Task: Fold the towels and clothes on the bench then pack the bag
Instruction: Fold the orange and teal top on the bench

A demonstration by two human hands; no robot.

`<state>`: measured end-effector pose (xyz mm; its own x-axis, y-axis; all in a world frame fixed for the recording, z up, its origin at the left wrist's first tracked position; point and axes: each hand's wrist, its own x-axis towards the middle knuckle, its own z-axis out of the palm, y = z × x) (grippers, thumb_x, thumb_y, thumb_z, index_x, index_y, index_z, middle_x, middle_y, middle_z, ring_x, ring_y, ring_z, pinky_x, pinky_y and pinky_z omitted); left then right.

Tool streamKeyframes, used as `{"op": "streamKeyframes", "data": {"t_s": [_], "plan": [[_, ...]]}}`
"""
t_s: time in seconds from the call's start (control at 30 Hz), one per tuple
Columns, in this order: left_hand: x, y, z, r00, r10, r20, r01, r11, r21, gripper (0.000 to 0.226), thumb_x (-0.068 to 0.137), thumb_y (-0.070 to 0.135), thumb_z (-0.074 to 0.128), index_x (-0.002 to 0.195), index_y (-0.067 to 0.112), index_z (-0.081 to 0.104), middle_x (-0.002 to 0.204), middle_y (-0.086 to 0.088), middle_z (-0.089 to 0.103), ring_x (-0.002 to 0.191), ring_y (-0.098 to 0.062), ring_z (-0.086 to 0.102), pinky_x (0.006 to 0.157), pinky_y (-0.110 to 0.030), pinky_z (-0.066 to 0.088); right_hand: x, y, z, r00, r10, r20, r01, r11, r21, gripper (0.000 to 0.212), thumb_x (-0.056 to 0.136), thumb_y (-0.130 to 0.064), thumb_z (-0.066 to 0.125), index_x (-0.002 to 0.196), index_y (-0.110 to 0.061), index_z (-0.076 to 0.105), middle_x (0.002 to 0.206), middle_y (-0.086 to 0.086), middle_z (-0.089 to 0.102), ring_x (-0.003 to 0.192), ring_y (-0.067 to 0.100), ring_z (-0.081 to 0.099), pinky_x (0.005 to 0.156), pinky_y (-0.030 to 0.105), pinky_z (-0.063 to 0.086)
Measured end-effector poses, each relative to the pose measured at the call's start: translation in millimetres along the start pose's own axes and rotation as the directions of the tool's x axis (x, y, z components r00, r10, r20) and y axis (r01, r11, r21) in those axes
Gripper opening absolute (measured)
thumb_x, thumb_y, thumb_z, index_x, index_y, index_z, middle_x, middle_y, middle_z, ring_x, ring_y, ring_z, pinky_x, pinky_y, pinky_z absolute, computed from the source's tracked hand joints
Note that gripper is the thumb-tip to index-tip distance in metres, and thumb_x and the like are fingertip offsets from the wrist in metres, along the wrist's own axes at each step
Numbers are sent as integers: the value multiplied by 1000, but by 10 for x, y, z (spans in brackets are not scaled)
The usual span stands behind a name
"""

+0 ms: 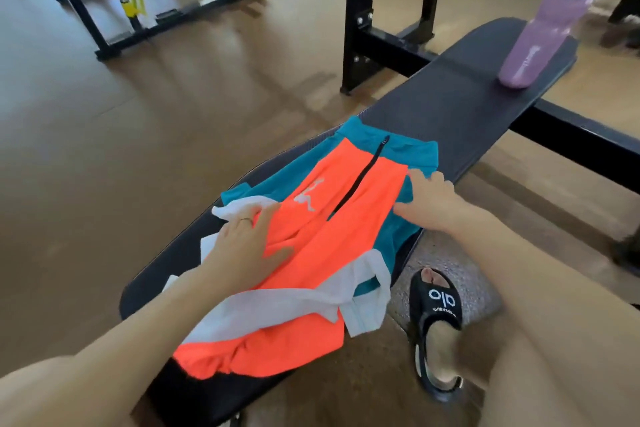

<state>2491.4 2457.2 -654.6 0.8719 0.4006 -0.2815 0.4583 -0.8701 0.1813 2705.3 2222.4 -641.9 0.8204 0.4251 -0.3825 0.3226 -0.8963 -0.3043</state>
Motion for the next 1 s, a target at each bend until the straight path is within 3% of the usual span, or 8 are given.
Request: {"op": "streamKeyframes", "data": {"t_s": [0.13,0.33,0.4,0.5,0.63,0.8,0.9,1.0], "plan": [[-266,-225,68,996,-80,28,78,995,66,87,82,76,47,151,27,28,147,-6,33,133,-30,39,108,-44,38,-232,-156,235,997,-6,-71,13,996,88,81,91,-36,63,152,-17,13,140,22,24,130,43,28,103,48,34],[-380,-241,62,973,-232,3,228,954,-192,33,86,38,65,96,21,38,92,0,58,81,-19,56,61,-34,37,-436,-100,475,968,16,-251,46,971,237,96,89,-41,66,158,-19,3,139,18,24,128,38,29,98,45,37],[-420,-202,56,975,-220,0,216,954,-207,31,86,35,64,96,21,38,87,-1,60,73,-17,56,58,-35,37,-510,-47,523,976,3,-219,57,963,265,94,89,-44,66,157,-19,6,136,16,27,128,36,29,89,39,34],[-580,-219,103,976,-192,-100,175,972,-154,44,84,42,68,113,23,41,106,2,51,92,-21,55,70,-36,43,-684,18,640,973,-84,-217,125,975,184,87,89,-50,62,155,-19,16,128,13,33,118,31,33,84,37,36],[-852,-352,141,964,-234,-127,223,970,-95,77,77,66,69,133,23,38,128,-1,39,121,-25,43,95,-38,45,-840,3,797,813,-437,-386,371,898,-236,66,91,-52,48,143,-12,47,125,17,48,114,37,47,90,47,48],[-1224,-579,192,989,-140,56,145,985,-91,106,54,89,62,139,31,36,126,9,34,118,-14,40,99,-30,41,-1021,-329,981,619,-775,-128,748,631,-206,52,87,-55,50,123,-20,63,118,7,59,112,31,54,94,47,47],[-1374,-645,275,999,-45,14,45,999,-5,74,59,83,60,111,40,31,105,9,36,96,-18,48,82,-36,48,-1040,-510,1135,474,-877,-82,830,475,-291,26,83,-37,50,93,-19,65,91,4,60,86,30,61,77,42,51],[-1533,-601,276,1000,-11,-16,12,999,33,37,85,51,57,90,39,23,82,10,45,77,-23,55,65,-36,42,-958,-642,1110,420,-893,-164,831,451,-326,10,81,-24,64,84,-16,60,78,4,58,71,30,62,65,38,50]]}}
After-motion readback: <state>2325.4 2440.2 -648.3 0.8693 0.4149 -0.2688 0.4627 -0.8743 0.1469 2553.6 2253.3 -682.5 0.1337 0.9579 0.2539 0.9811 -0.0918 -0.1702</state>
